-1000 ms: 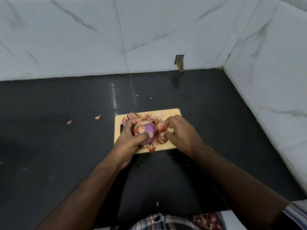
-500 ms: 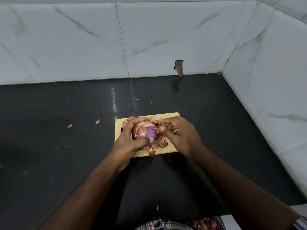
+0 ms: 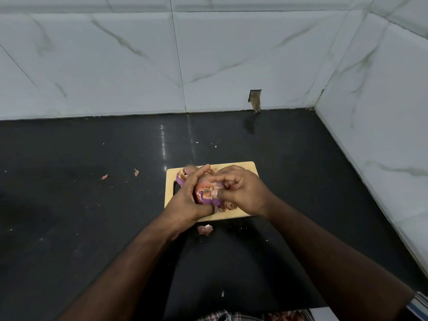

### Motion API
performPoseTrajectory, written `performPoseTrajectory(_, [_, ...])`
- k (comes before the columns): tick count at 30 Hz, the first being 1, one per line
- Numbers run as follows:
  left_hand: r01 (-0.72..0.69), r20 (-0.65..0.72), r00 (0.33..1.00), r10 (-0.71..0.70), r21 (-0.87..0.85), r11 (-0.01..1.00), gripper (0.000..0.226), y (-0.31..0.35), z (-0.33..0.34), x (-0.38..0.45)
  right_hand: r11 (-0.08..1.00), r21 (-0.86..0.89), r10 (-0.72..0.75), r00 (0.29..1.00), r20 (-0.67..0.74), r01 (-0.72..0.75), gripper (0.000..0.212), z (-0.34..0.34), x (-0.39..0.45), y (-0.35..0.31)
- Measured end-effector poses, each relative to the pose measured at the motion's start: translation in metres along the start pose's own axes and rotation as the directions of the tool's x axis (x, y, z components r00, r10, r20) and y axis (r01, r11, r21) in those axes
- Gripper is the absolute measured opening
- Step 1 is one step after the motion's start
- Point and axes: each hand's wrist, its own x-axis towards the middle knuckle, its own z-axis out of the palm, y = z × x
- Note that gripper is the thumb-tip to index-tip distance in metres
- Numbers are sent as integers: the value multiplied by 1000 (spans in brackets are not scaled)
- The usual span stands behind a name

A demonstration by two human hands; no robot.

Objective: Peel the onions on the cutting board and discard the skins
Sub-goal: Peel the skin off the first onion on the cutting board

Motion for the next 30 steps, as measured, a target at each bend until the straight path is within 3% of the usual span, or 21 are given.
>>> performPoseTrajectory(6, [1, 10, 1000, -2, 69, 998, 97, 0, 4, 2, 980, 191, 80, 992, -97, -60, 27, 7, -1, 7])
performPoseTrajectory(9, [25, -4, 1000, -25, 68, 997, 95, 0, 4, 3, 963, 242, 136, 988, -67, -116, 22, 6, -3, 7])
performPoseTrajectory(16, [35, -19, 999, -34, 45, 998, 88, -5, 5, 6, 997, -74, -30, 999, 40, 33, 38, -2, -6, 5])
performPoseTrajectory(19, [32, -24, 999, -30, 69, 997, 87, -5, 7, 6, 996, -74, -51, 999, 6, 51, 29, -1, -6, 4])
performPoseTrajectory(24, [34, -5, 999, -34, 83, 996, 88, -7, 6, 8, 960, -241, -159, 986, -52, 142, 18, 2, -5, 2])
performPoseTrajectory(30, [25, 2, 1000, -25, 115, 993, 90, -7, 5, 9, 900, -414, -161, 986, -35, 132, 14, 8, -4, 4])
